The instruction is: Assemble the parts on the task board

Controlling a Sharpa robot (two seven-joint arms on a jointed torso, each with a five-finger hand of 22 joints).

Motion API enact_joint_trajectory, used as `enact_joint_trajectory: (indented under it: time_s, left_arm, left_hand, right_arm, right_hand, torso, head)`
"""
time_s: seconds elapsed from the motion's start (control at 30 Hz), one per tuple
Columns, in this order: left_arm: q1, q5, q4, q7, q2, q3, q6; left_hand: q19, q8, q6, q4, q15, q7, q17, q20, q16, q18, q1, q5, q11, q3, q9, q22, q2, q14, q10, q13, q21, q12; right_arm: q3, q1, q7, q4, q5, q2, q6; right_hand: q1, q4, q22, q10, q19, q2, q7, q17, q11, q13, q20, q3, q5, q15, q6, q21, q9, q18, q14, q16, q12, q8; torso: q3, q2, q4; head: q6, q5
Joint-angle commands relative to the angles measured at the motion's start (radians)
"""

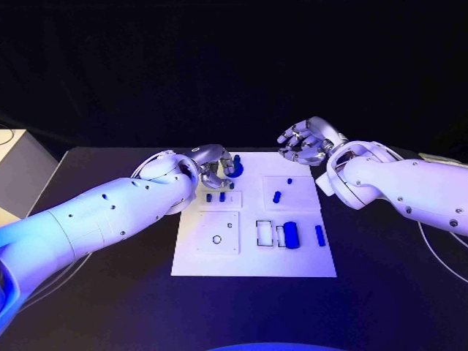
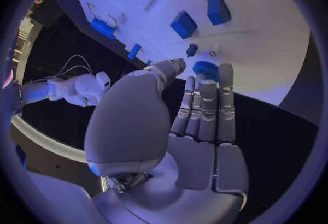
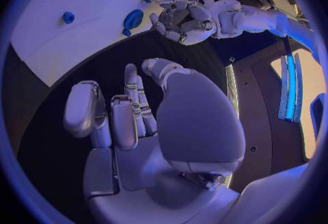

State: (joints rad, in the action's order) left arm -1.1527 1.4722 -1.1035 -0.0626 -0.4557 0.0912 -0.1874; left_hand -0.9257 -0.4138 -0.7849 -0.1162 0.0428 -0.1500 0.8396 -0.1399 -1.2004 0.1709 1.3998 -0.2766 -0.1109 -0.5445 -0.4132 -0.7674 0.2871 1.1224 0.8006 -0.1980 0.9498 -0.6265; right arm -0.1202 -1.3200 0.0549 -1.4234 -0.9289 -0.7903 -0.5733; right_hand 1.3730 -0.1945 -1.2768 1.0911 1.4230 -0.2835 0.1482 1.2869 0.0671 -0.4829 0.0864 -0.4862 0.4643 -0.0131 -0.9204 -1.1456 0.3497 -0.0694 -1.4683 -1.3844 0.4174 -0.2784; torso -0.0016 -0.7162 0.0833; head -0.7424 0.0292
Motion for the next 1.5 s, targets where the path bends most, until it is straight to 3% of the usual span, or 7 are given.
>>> enact_joint_trajectory:
  time_s: [0.03,0.37,0.63,1.2,1.5]
  left_arm:
    - [-0.001,0.078,0.016,0.01,0.019,-0.002,0.055]
    - [-0.001,0.108,0.032,-0.049,0.043,-0.005,0.112]
    - [-0.001,0.111,0.044,-0.067,0.055,-0.005,0.133]
    - [-0.001,0.108,0.069,-0.075,0.07,-0.007,0.111]
    - [-0.001,0.098,0.071,-0.069,0.072,-0.008,0.113]
  left_hand:
    - [-0.003,0.005,-0.007,-0.001,0.005,0.001,0.001,-0.004,-0.006,0.012,-0.007,0.004,-0.006,0.007,0.002,0.001,0.001,0.006,0.0,0.003,-0.004,0.004]
    - [-0.01,0.024,-0.02,0.0,0.011,0.0,0.012,-0.01,-0.042,0.012,-0.015,0.003,-0.012,0.048,0.017,0.0,0.0,0.02,0.003,0.021,-0.003,0.026]
    - [-0.029,0.034,-0.043,0.001,0.012,-0.001,0.034,-0.012,-0.075,0.01,-0.001,0.0,-0.013,0.046,0.025,-0.02,-0.01,0.041,0.024,0.032,0.017,0.038]
    - [-0.065,0.062,-0.117,0.035,-0.001,-0.01,0.028,0.002,-0.125,0.001,0.048,0.001,0.0,-0.049,0.045,-0.099,-0.042,0.057,0.108,0.071,0.096,0.095]
    - [-0.073,0.076,-0.13,0.053,-0.002,-0.011,0.037,0.003,-0.144,-0.004,0.039,0.001,0.0,-0.075,0.05,-0.139,-0.04,0.071,0.137,0.085,0.135,0.128]
  right_arm:
    - [0.0,0.0,-0.02,-0.003,-0.036,0.002,-0.003]
    - [0.0,0.0,-0.013,-0.006,-0.039,0.004,-0.008]
    - [0.0,-0.001,-0.008,-0.008,-0.042,0.006,-0.009]
    - [0.0,-0.001,0.0,-0.008,-0.043,0.008,-0.004]
    - [0.0,-0.001,0.003,-0.008,-0.043,0.009,0.0]
  right_hand:
    - [-0.011,0.006,0.0,0.003,0.003,0.0,0.007,0.001,0.004,0.01,0.003,-0.002,-0.003,0.004,0.002,0.005,0.0,-0.017,-0.019,0.002,-0.011,0.0]
    - [-0.021,0.008,0.002,0.005,0.002,-0.002,0.01,-0.003,0.008,0.03,0.005,0.001,-0.001,0.007,0.01,0.01,-0.002,-0.018,-0.017,0.005,-0.031,0.006]
    - [-0.023,0.009,0.001,0.005,0.002,-0.002,0.012,-0.004,0.009,0.035,0.006,0.002,0.001,0.008,0.013,0.01,-0.003,-0.018,-0.017,0.006,-0.037,0.008]
    - [-0.027,0.008,0.006,0.007,-0.001,-0.001,0.013,-0.009,0.01,0.044,0.007,0.003,0.008,0.009,0.014,0.018,-0.003,-0.02,-0.015,0.01,-0.044,0.009]
    - [-0.028,0.008,0.007,0.009,-0.002,0.0,0.013,-0.009,0.01,0.046,0.008,0.002,0.01,0.009,0.014,0.021,-0.003,-0.02,-0.015,0.01,-0.046,0.009]
  torso:
    - [-0.0013,-0.001,0.0002]
    - [0.0017,-0.006,-0.0043]
    - [0.0018,-0.009,-0.0048]
    - [0.0011,-0.006,-0.0041]
    - [0.001,-0.006,-0.0036]
  head:
    - [-0.002,0.002]
    - [-0.001,0.001]
    - [-0.003,0.002]
    - [-0.007,0.006]
    - [-0.009,0.008]
